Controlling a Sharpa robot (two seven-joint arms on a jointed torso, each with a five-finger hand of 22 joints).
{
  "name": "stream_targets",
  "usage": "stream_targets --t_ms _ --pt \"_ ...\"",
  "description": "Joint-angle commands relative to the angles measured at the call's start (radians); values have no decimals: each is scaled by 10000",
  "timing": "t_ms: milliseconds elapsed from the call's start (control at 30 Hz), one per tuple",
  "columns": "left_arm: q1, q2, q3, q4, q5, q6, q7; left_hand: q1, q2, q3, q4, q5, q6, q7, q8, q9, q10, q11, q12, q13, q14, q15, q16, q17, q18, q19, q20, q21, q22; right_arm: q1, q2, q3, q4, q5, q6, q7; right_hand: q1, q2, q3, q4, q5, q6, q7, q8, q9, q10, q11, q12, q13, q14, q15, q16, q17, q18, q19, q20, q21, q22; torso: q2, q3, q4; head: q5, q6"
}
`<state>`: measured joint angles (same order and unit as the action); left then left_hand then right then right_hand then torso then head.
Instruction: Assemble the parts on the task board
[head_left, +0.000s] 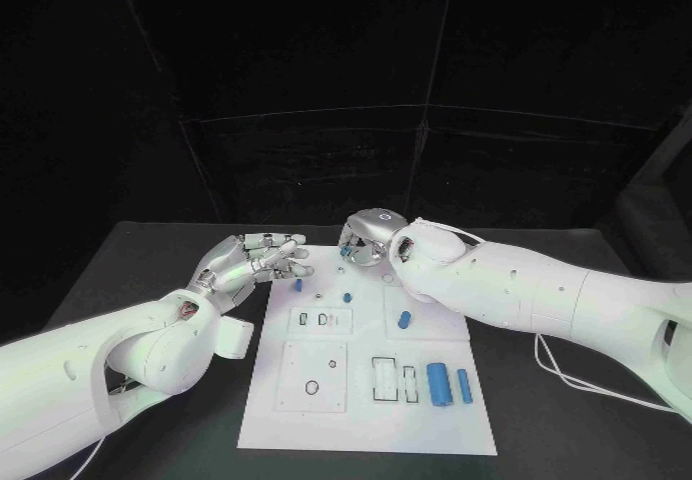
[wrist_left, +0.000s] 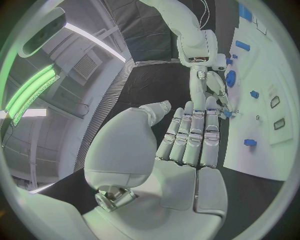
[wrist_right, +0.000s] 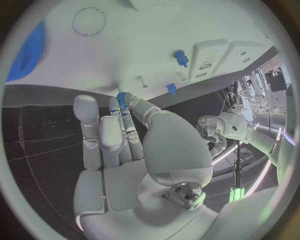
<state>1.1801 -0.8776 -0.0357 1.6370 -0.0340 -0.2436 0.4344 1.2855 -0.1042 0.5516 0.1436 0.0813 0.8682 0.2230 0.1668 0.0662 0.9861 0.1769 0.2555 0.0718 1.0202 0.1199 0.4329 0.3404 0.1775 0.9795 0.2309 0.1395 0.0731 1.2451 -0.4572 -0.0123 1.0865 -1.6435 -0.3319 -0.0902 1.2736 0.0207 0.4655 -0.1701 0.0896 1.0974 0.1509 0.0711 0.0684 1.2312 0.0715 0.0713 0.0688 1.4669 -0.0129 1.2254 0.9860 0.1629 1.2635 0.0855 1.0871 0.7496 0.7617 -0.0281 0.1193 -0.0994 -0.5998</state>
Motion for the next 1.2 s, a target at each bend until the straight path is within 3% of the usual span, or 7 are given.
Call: stream_targets --t_ms 33,200,467,600,900,1200 --pt "35 -6 9 42 -42 129 13 -130 6 -66 19 -39 -51 185 37 9 -84 -10 48 11 -59 -6 40 11 41 43 6 -37 -6 24 62 -2 -60 28 -51 -69 24 -80 79 32 49 93 -18 33 11 -63 50 -69 -11 203 9 33 -1 -163 -80 28 34 22 72 -34 59 -11 -6" --pt "50 -16 10 50 -42 131 1 -129 6 -67 18 -39 -51 185 38 9 -85 -10 48 11 -59 -6 40 11 41 43 6 -37 -6 40 73 -2 -74 -2 70 -121 21 -98 92 43 48 87 -14 28 10 -73 55 -70 -12 199 12 28 -15 -163 -86 31 39 24 100 -53 92 -27 -19" --pt "65 -31 10 46 -42 136 -7 -127 5 -70 14 -38 -52 183 39 9 -86 -11 49 11 -60 -7 41 12 41 44 6 -38 -6 53 -3 -2 -55 -317 202 -451 13 -133 105 57 41 85 -13 24 10 -81 58 -68 -11 199 16 43 2 -162 -96 35 47 28 109 -26 84 -16 -52" --pt "67 -36 10 40 -42 139 -8 -127 5 -70 14 -38 -52 183 39 9 -86 -11 49 11 -60 -7 41 12 41 44 6 -38 -6 55 -122 -2 77 -487 102 -564 11 -158 114 64 40 91 -16 25 12 -78 56 -63 -9 199 17 54 13 -165 -95 38 62 47 119 -24 89 -15 -40" --pt "68 -44 10 -2 -42 139 -18 -127 5 -70 14 -38 -52 183 39 9 -86 -11 49 11 -60 -7 41 12 41 44 6 -38 -6 55 -423 -2 507 -570 -654 -330 4 -257 169 101 124 100 -16 21 15 -86 58 -58 -6 203 19 107 67 -167 -103 44 114 98 134 -11 93 -4 -36" --pt "68 -39 10 -30 -42 152 -34 -117 4 -80 -2 -35 -55 179 42 10 -91 -15 55 12 -61 -10 46 14 43 47 6 -41 -6 55 -598 0 681 -418 -475 -321 -59 -357 188 180 128 96 -11 11 15 -107 68 -60 -7 197 29 125 71 -168 -128 54 137 111 145 -7 111 -8 -62"
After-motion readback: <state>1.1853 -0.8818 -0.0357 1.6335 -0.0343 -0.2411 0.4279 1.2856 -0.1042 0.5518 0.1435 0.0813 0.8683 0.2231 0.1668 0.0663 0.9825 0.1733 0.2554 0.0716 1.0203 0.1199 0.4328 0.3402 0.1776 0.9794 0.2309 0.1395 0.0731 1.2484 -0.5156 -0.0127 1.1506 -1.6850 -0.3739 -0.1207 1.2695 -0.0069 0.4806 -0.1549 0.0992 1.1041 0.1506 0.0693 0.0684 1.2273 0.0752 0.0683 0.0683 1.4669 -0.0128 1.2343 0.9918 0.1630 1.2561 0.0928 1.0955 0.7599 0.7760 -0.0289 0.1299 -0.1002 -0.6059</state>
